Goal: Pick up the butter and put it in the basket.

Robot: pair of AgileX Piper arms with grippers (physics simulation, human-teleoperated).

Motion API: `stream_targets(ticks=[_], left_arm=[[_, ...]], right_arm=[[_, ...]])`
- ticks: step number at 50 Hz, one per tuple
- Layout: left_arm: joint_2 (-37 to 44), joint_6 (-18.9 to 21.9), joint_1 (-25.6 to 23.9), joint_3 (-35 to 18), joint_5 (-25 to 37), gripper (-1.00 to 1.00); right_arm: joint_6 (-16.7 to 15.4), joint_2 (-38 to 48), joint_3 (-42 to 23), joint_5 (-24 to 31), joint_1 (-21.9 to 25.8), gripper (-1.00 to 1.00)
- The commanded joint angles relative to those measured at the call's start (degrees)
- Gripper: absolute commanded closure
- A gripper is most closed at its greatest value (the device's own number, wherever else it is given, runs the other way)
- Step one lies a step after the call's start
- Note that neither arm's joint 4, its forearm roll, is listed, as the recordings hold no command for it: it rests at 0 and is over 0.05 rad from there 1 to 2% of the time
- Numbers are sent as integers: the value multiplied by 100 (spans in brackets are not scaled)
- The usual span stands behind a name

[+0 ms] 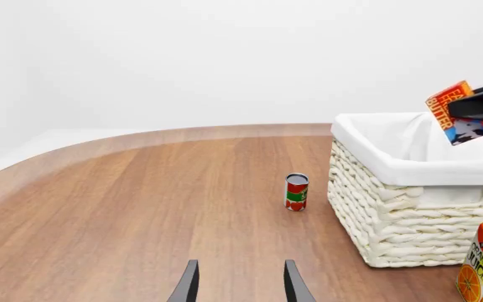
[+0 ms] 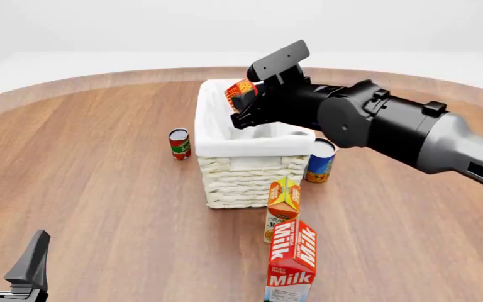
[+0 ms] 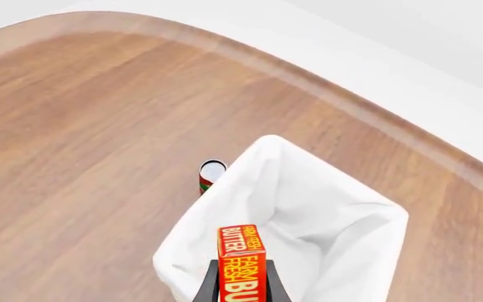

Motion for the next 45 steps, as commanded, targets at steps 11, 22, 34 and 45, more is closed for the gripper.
stream_targets(ticks=[11,22,34,45], left_arm=[[0,0,0,0,0,-100],[0,0,0,0,0,-100],[0,0,0,0,0,-100],[0,0,0,0,0,-100]], right_arm=[[45,95,-315,-61,-191,100],[25,258,-389,-140,-259,100],[54,493,-495,-226,-349,100],[52,701,-566,-298,-429,100]])
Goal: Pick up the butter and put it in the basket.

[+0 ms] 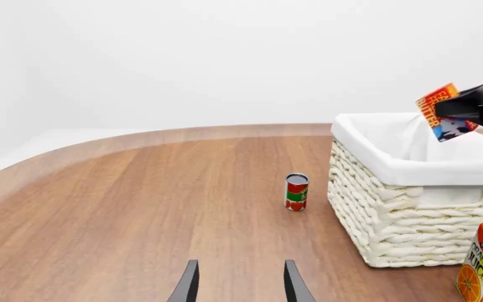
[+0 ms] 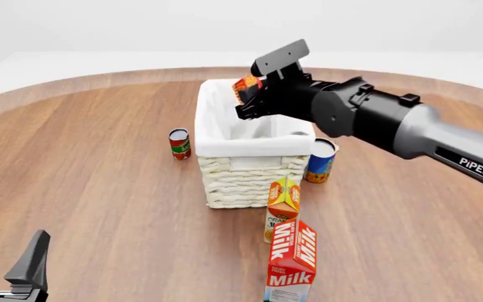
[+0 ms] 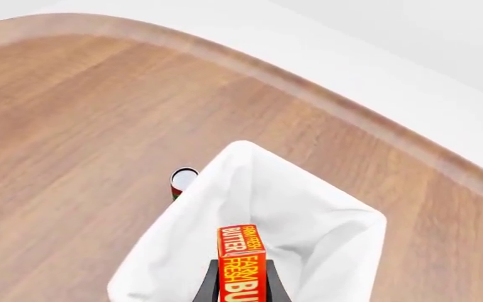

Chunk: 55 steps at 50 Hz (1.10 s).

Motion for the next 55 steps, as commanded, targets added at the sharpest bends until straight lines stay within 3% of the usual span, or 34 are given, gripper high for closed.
stream_targets(ticks=[1,42,43,55], left_arm=[[0,0,0,0,0,-100],[0,0,0,0,0,-100],[0,0,0,0,0,-100],[0,0,0,0,0,-100]], right_arm=[[90,125,-137,-114,-65,100],[56,618,-272,-302,-121,100],[4,597,-256,-308,-122,-100],[-35,452,-232,-276,-212,-100]])
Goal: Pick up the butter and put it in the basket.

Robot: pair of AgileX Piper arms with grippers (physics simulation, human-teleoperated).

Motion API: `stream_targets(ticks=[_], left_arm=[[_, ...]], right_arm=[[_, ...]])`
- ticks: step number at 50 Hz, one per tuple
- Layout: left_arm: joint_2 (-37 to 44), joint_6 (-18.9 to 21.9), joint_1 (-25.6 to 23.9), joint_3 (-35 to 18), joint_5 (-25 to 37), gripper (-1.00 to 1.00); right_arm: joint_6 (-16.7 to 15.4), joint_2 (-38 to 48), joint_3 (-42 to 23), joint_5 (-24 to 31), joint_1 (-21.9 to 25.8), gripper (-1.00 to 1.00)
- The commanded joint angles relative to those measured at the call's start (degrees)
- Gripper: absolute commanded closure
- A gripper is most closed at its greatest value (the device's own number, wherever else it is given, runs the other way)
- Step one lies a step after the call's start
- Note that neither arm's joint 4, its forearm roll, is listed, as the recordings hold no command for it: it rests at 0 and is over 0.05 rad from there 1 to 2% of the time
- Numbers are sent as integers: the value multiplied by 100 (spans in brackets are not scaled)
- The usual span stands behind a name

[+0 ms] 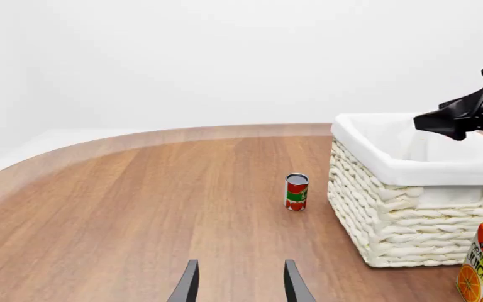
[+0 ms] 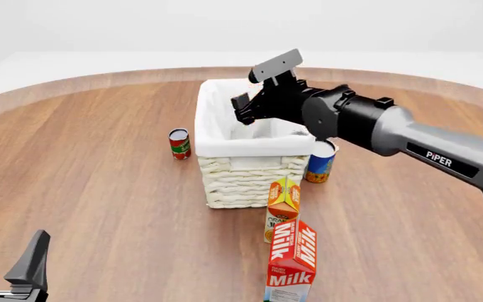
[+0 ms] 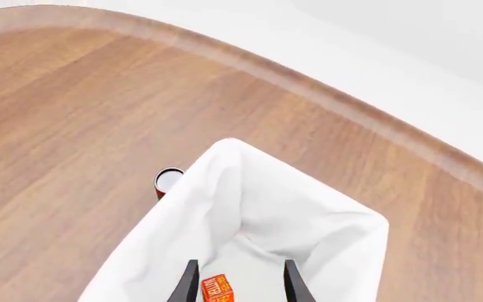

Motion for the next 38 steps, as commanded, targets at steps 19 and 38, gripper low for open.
stream_targets(ticks=[19,38], left_arm=[[0,0,0,0,0,-100],[0,0,0,0,0,-100]], right_arm=[[-188,-904,551,-112,14,-100],[-190,-3953,3456,-1912,-281,-100]])
